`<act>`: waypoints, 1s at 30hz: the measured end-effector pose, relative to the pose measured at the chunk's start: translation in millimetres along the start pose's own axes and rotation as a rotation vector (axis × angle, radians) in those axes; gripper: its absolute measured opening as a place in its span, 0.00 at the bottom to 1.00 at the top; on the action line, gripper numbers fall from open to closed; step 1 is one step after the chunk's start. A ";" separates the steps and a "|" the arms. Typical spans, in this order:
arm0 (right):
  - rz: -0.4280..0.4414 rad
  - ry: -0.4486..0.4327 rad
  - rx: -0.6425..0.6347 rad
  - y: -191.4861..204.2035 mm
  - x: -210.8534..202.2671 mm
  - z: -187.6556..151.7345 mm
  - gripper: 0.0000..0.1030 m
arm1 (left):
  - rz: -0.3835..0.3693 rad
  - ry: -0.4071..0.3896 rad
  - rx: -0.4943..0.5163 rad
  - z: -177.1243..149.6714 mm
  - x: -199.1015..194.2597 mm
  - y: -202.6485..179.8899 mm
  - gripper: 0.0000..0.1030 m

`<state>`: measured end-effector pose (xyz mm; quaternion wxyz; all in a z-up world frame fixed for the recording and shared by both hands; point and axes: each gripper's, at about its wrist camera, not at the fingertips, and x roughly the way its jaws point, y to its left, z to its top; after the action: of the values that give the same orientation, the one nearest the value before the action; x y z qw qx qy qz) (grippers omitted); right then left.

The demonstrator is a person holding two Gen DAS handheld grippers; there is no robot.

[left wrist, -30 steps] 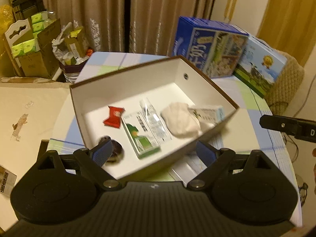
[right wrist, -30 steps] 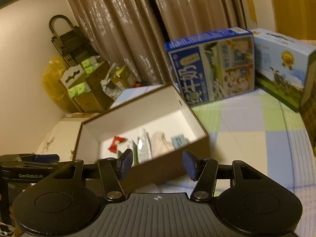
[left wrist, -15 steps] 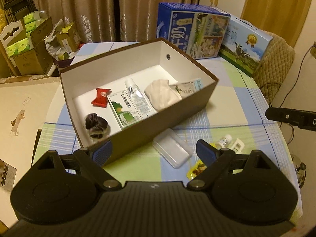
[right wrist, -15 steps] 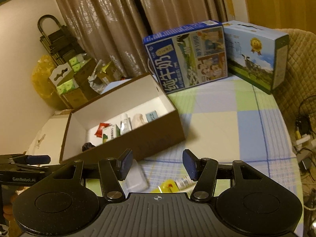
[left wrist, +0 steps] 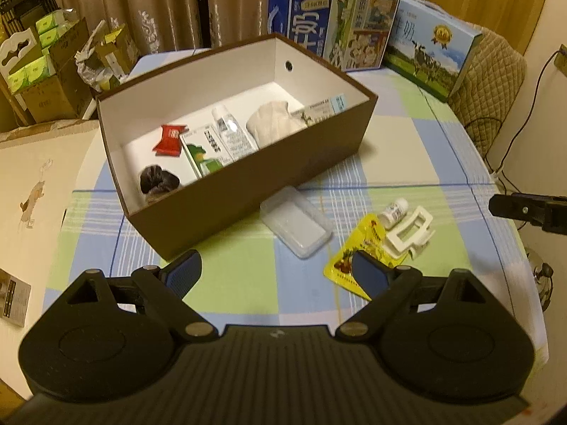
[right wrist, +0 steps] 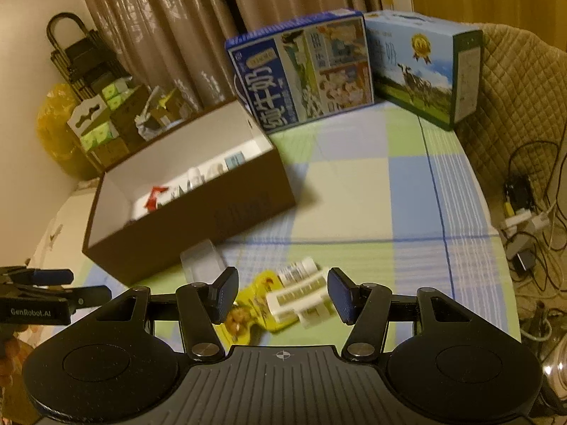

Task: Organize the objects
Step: 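Withdraw both tools from the box toward the remaining items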

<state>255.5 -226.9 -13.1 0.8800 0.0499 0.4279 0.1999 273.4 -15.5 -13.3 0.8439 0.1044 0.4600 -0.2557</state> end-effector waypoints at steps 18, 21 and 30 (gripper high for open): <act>-0.002 0.091 0.018 -16.6 3.6 -31.0 0.52 | 0.008 0.098 0.022 -25.2 22.5 -12.8 0.87; -0.001 0.098 0.019 -18.9 3.9 -32.3 0.52 | 0.007 0.102 0.023 -26.3 24.4 -14.5 0.87; -0.013 0.119 0.053 -27.1 8.7 -40.4 0.52 | 0.015 0.122 0.010 -29.9 34.0 -13.7 0.87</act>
<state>237.5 -251.6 -51.9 0.8527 0.0582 0.4849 0.1853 259.7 -26.2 -57.3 0.8156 0.1272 0.5086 -0.2448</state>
